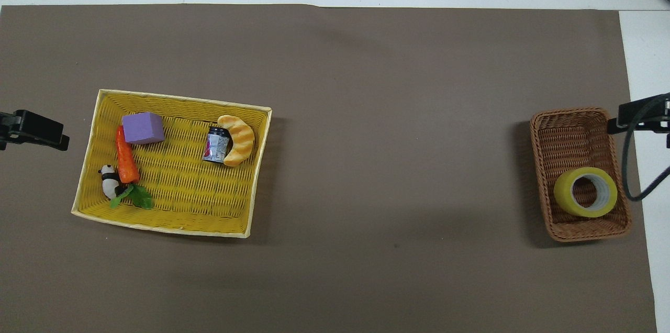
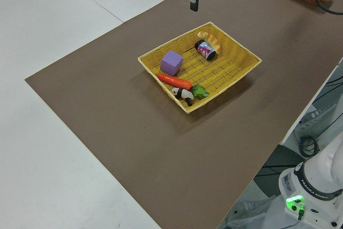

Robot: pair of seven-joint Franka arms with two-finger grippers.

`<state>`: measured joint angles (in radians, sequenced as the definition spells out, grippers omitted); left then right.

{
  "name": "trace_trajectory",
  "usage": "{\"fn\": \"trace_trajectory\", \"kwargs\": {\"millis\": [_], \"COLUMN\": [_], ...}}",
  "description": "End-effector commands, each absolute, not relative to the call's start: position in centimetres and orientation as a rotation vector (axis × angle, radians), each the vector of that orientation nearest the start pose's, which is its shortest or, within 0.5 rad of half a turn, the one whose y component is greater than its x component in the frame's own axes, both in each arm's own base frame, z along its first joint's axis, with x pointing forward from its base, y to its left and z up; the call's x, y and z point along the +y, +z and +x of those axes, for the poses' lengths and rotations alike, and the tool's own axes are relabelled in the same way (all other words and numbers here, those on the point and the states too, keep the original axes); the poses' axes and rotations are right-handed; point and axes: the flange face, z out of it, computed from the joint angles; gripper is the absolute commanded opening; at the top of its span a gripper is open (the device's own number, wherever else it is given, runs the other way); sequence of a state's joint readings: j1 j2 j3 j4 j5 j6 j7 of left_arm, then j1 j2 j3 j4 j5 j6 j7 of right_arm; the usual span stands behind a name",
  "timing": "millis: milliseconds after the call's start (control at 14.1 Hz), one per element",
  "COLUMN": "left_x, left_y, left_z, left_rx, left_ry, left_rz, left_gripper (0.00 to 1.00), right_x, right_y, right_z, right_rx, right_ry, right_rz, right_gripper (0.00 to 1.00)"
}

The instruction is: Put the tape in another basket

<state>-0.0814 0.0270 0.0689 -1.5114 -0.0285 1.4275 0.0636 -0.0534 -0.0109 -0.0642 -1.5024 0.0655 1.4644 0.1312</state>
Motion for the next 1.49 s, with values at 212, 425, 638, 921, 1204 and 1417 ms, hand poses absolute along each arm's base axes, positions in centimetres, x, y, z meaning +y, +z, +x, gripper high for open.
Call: {"fn": "trace_trajectory", "kwargs": {"millis": [212, 425, 638, 921, 1204, 1417], "left_x": [-0.8, -0.8, -0.8, -0.8, -0.8, -0.8], "left_y": [63.3, 63.2, 63.2, 63.2, 63.2, 63.2], "left_z": [54.4, 54.4, 54.4, 54.4, 54.4, 54.4], "left_rx": [0.122, 0.124, 0.122, 0.124, 0.124, 0.122], "left_ry": [0.174, 0.176, 0.176, 0.178, 0.178, 0.178], "left_rz": [-3.155, -3.154, -3.155, -3.154, -3.154, -3.154], "left_gripper": [1.00, 1.00, 1.00, 1.00, 1.00, 1.00], "right_x": [-7.0, -8.0, -8.2, -6.9, -5.9, -6.1], "right_y": [67.0, 66.3, 66.2, 68.1, 68.1, 68.7], "right_z": [49.6, 48.4, 48.1, 49.2, 49.7, 51.0], "right_rx": [0.425, 0.416, 0.350, 0.297, 0.271, 0.257], "right_ry": [0.076, 0.109, 0.105, 0.045, 0.028, 0.010], "right_rz": [-3.056, -3.081, -3.107, -3.150, -3.157, -3.187], "right_gripper": [1.00, 1.00, 1.00, 1.00, 1.00, 1.00]}}
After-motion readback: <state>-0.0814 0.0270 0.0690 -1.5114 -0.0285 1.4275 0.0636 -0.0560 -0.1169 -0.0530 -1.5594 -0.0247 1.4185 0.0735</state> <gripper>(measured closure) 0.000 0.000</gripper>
